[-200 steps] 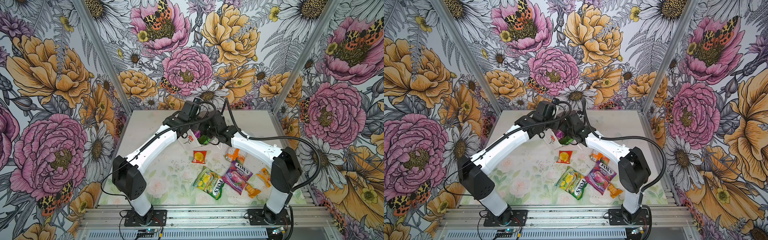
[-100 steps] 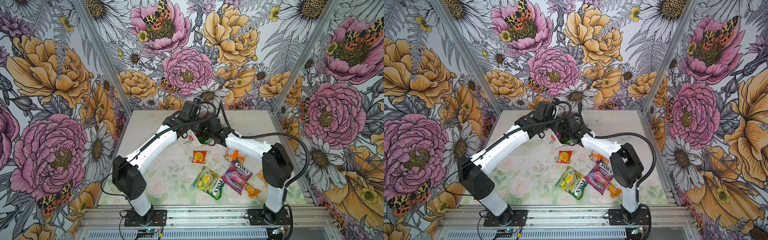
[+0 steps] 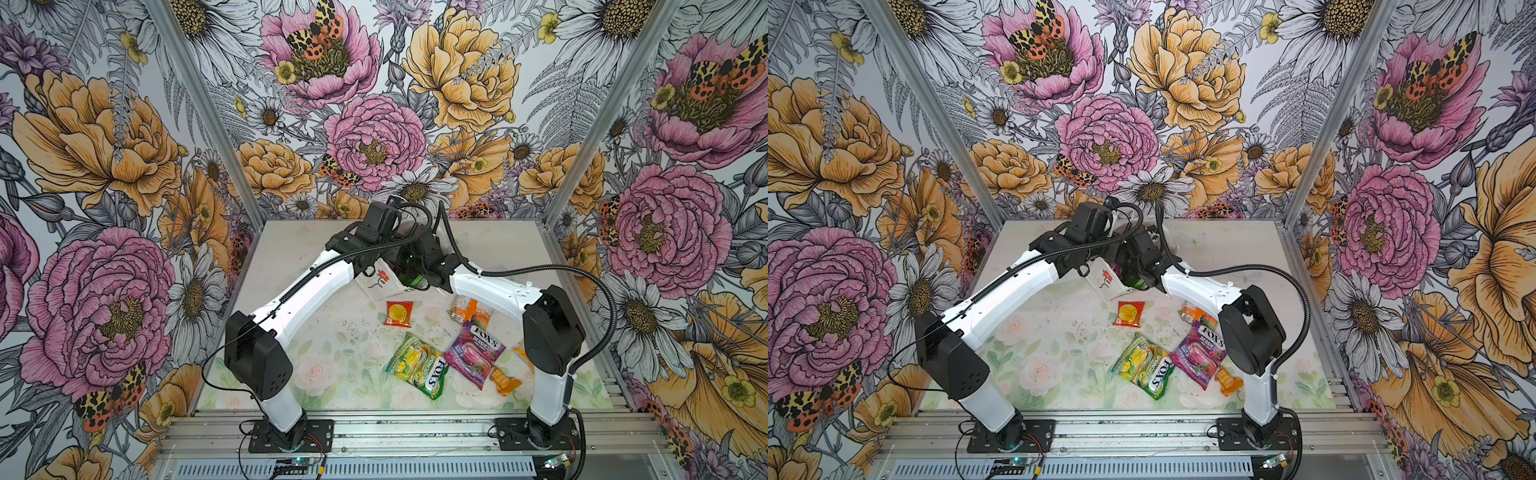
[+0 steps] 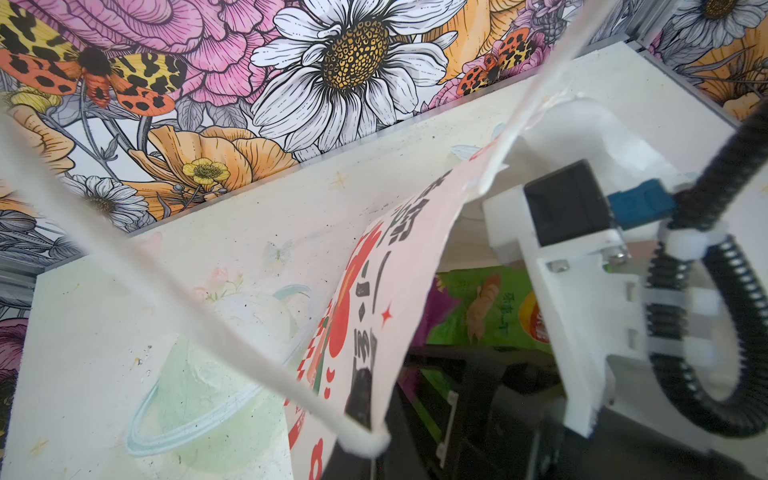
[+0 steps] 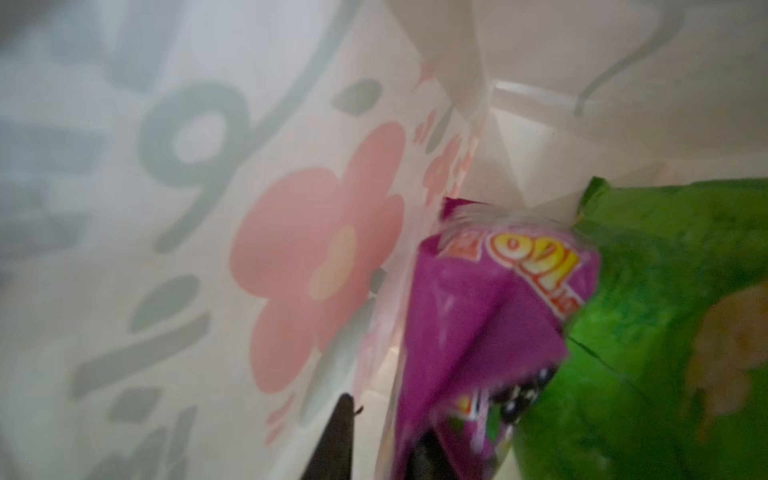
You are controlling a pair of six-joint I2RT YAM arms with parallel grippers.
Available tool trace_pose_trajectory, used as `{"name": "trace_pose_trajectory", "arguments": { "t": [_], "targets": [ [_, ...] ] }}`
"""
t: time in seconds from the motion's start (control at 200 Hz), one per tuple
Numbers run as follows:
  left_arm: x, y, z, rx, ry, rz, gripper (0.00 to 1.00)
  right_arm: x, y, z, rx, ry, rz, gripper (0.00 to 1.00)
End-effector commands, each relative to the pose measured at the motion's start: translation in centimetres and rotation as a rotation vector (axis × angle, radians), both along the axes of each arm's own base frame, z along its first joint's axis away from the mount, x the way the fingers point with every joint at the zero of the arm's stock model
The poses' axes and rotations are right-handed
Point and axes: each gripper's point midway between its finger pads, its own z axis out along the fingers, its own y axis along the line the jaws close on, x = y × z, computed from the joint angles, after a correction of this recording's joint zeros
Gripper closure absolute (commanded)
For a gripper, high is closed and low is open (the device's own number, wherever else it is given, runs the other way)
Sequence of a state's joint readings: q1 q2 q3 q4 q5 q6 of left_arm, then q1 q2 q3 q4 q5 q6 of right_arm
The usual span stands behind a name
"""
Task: Place the snacks into the paper bag
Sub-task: 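Open the right gripper to release the candy bag and lift out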
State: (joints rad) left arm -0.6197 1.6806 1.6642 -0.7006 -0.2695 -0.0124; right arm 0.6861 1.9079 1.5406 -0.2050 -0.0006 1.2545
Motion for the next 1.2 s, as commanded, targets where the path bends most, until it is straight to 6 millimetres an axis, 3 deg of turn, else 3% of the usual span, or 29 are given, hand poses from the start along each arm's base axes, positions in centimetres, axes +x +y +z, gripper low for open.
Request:
{"name": "trace_pose_trajectory", "arguments": {
  "t": [0.0, 0.1, 0.295, 0.46, 0.576, 0.836, 1.191],
  "targets": [
    [0.7, -0.2, 0.7, -0.022, -0.018, 0.017, 1.0, 0.8, -0.4, 4.3, 0.021, -0.091, -0.023, 0.6],
    [0.8, 0.1, 0.9, -0.037, -0.017, 0.024, 1.0, 0.7, -1.2, 5.3, 0.005, -0.109, -0.031, 0.47],
    [1.2, 0.7, 0.8, -0.045, -0.012, 0.044, 1.0, 0.3, -1.3, 6.2, 0.017, -0.121, 0.005, 0.45],
    [1.6, 1.5, 0.5, -0.045, -0.007, 0.084, 1.0, -1.6, -1.6, 10.5, 0.022, -0.205, 0.047, 0.44],
    [1.9, 1.9, 0.4, -0.077, 0.012, 0.099, 1.0, -3.1, -3.2, 12.1, -0.002, -0.243, 0.035, 0.44],
    [2.6, 3.4, 0.6, -0.118, 0.023, 0.149, 1.0, -6.0, -8.1, 15.1, -0.079, -0.317, 0.003, 0.31],
    [3.3, 5.3, 1.3, -0.198, 0.04, 0.193, 1.0, -10.0, -14.1, 15.5, -0.205, -0.385, -0.025, 0.28]
  ]
}}
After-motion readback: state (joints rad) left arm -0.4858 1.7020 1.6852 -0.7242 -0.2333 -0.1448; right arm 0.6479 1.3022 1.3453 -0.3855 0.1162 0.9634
